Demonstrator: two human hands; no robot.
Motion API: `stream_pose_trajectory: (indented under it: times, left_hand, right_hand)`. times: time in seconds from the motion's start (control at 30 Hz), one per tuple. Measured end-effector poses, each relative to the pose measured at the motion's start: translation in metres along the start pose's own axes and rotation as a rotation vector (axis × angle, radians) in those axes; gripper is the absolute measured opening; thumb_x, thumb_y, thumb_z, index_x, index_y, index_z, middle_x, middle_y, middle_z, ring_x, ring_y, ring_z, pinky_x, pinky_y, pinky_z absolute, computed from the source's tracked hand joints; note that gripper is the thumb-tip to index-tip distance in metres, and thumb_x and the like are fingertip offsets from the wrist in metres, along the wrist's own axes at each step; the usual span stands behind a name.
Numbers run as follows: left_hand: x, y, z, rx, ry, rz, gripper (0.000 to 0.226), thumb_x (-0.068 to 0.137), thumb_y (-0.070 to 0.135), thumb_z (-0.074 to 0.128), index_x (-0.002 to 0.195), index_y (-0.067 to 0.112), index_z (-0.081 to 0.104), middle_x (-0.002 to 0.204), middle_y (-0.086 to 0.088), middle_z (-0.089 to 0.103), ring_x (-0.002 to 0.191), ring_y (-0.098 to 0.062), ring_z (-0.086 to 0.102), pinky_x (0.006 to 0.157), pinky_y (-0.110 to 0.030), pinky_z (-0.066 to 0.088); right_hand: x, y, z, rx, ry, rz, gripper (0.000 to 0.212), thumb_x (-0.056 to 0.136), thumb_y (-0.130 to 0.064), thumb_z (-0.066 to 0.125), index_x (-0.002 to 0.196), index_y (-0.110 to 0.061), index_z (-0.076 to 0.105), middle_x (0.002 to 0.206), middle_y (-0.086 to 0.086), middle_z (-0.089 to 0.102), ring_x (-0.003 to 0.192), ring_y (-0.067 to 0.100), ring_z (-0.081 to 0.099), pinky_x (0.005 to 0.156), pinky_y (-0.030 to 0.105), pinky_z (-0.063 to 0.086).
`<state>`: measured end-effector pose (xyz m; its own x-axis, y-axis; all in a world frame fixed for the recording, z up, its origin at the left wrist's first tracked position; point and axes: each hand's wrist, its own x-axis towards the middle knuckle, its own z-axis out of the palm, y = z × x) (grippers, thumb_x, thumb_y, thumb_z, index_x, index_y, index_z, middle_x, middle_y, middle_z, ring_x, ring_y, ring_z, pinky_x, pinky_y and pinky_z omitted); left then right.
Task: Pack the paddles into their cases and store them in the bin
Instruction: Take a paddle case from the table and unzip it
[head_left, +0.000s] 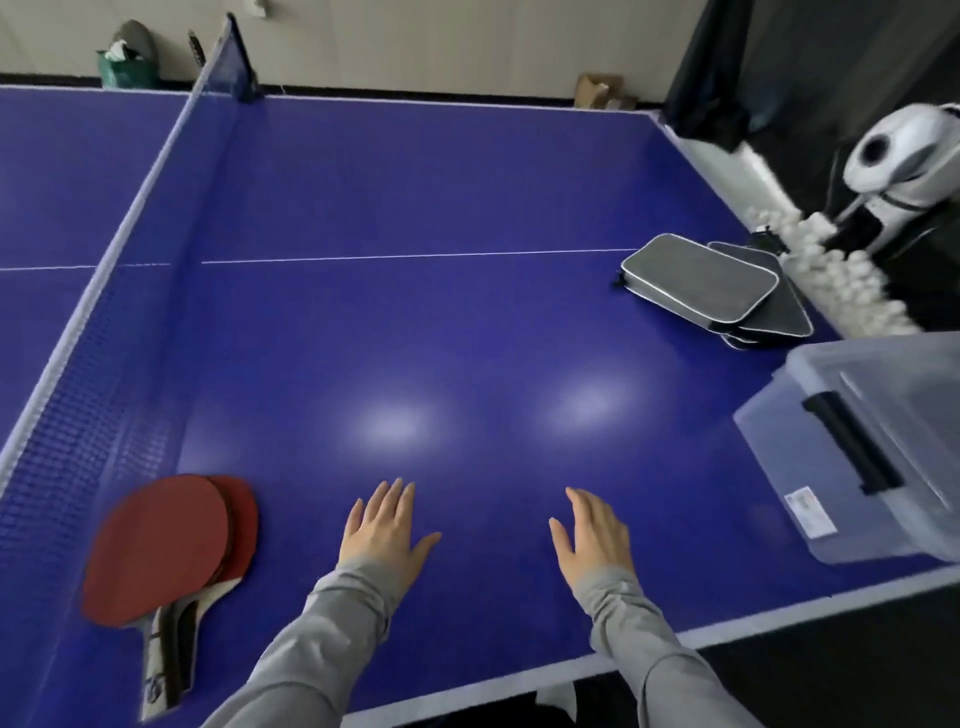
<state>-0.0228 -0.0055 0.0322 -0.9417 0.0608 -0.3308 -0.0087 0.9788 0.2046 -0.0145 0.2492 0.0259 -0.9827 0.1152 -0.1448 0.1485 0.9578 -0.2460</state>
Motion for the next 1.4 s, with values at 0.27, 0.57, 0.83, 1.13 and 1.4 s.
stream_pose_trajectory:
  times: [0.27, 0.57, 0.83, 1.13, 1.4]
  left_hand:
    - [0.038, 0.12, -0.009, 0.056, 0.023, 0.145, 0.073, 0.092, 0.06, 0.03, 0.149, 0.021, 0.007, 0.158, 0.005, 0.008, 0.146, -0.014, 0.004, 0.119, -0.036, 0.004]
    - [0.057, 0.331, -0.019, 0.01, 0.144, 0.235, 0.07, 0.093, 0.058, 0.029, 0.149, 0.019, 0.013, 0.158, 0.003, 0.013, 0.146, -0.014, 0.007, 0.119, -0.036, 0.006]
    - [0.075, 0.502, -0.033, -0.035, 0.196, 0.318, 0.069, 0.093, 0.058, 0.03, 0.149, 0.019, 0.015, 0.157, 0.003, 0.014, 0.145, -0.016, 0.009, 0.119, -0.038, 0.008]
    - [0.148, 0.561, -0.031, -0.035, 0.213, 0.218, 0.071, 0.092, 0.059, 0.03, 0.148, 0.018, 0.014, 0.158, 0.0, 0.011, 0.145, -0.017, 0.009, 0.117, -0.039, 0.012]
    - [0.204, 0.569, -0.008, -0.259, 0.211, -0.033, 0.078, 0.089, 0.061, 0.036, 0.149, 0.02, 0.009, 0.158, 0.002, 0.009, 0.145, -0.019, 0.01, 0.114, -0.041, 0.021]
  right_hand:
    - [0.014, 0.077, -0.049, 0.018, 0.084, 0.02, 0.05, 0.095, -0.041, 0.037, 0.14, -0.019, 0.032, 0.144, -0.003, 0.037, 0.134, 0.014, 0.032, 0.105, 0.031, 0.031]
    - [0.025, 0.212, -0.151, 0.054, 0.239, -0.109, 0.05, 0.094, -0.037, 0.041, 0.138, -0.015, 0.036, 0.142, 0.003, 0.04, 0.133, 0.019, 0.036, 0.105, 0.037, 0.031]
    - [0.027, 0.371, -0.236, 0.007, 0.316, 0.042, 0.049, 0.092, -0.034, 0.045, 0.137, -0.017, 0.036, 0.14, 0.003, 0.042, 0.129, 0.022, 0.038, 0.102, 0.038, 0.031]
    - [0.115, 0.459, -0.266, -0.005, 0.274, 0.101, 0.05, 0.093, -0.038, 0.043, 0.138, -0.017, 0.034, 0.142, 0.004, 0.041, 0.131, 0.022, 0.036, 0.104, 0.039, 0.032]
    - [0.229, 0.456, -0.273, -0.036, 0.179, -0.028, 0.05, 0.094, -0.038, 0.041, 0.139, -0.018, 0.033, 0.143, 0.0, 0.04, 0.132, 0.019, 0.034, 0.105, 0.035, 0.028]
